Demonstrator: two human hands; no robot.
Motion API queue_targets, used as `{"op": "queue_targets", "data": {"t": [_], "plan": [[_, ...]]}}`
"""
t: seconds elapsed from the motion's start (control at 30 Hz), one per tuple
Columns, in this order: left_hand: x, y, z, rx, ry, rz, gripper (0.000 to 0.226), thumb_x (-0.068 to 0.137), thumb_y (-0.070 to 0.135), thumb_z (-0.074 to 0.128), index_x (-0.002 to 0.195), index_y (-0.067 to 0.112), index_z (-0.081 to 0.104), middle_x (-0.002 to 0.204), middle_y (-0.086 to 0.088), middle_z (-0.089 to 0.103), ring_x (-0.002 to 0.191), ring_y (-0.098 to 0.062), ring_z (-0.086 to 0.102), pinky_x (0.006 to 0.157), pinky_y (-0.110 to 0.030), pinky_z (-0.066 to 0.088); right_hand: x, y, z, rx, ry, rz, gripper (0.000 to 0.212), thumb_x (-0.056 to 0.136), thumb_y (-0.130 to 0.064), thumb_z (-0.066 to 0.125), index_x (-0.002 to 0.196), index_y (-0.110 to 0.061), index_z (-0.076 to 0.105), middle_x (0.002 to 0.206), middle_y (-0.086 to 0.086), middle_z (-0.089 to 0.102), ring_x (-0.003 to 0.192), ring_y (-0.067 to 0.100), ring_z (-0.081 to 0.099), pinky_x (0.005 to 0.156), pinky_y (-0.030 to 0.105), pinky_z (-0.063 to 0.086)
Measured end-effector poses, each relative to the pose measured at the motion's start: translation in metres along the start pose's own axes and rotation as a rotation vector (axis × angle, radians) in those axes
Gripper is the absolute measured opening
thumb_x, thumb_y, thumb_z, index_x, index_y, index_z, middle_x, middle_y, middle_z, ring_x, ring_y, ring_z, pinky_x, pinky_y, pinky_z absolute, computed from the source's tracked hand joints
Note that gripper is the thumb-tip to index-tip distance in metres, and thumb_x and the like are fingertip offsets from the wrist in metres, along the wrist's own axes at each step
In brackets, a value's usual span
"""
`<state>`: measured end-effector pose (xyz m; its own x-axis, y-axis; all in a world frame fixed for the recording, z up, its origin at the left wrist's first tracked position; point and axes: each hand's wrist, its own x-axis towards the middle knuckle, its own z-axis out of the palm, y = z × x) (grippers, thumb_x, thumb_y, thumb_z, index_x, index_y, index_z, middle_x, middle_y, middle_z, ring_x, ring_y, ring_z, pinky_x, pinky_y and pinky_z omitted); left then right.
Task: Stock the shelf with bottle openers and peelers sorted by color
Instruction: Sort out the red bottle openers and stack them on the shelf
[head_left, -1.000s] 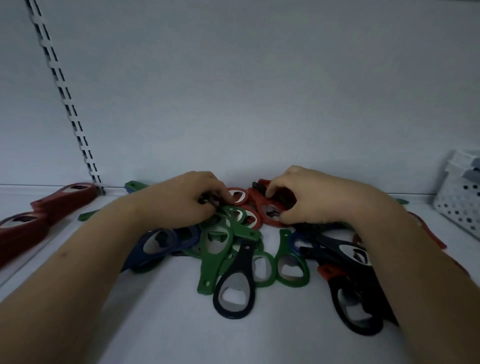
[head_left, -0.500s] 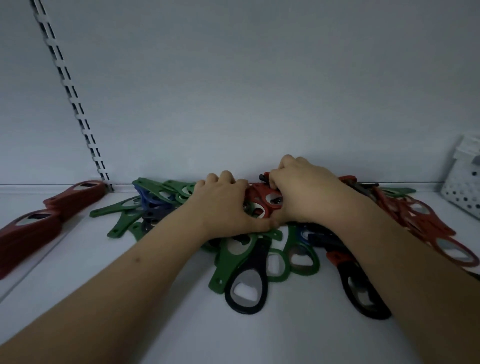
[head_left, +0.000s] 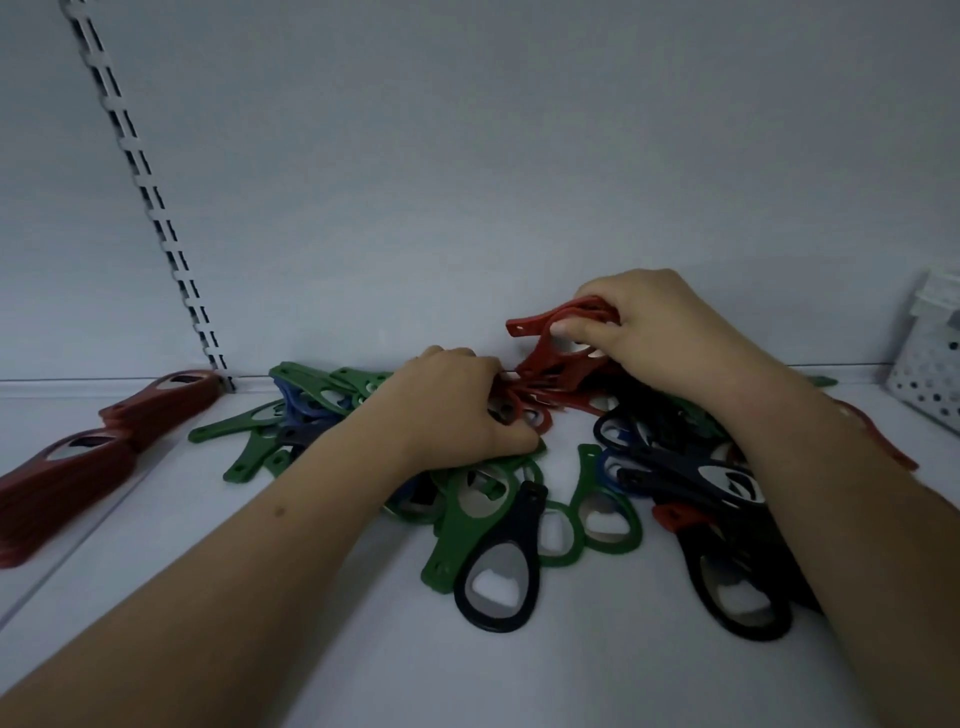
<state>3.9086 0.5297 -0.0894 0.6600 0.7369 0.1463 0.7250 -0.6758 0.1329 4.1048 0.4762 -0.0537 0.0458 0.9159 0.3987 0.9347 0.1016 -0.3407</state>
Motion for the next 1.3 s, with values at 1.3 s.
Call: {"op": "queue_targets", "data": {"t": [1.3], "plan": [[-0.009,-0.023,-0.019,-1.186,0.456,-0.305,0.027,0.096,0.036,0.059,0.089,0.011,0.066,0.082,-0.005,0.073,0.070,-0.018,0.071,0.062,-0.029,0.058,-0.002,-0.015,-0.005,0.848,0.102,0.075,0.014,0.097,-0.018,0.061,0.109,-0.021,0.067,0.082,-0.005,0.072,0.060,0.004,0.066,0.050,0.017,0.049]]}}
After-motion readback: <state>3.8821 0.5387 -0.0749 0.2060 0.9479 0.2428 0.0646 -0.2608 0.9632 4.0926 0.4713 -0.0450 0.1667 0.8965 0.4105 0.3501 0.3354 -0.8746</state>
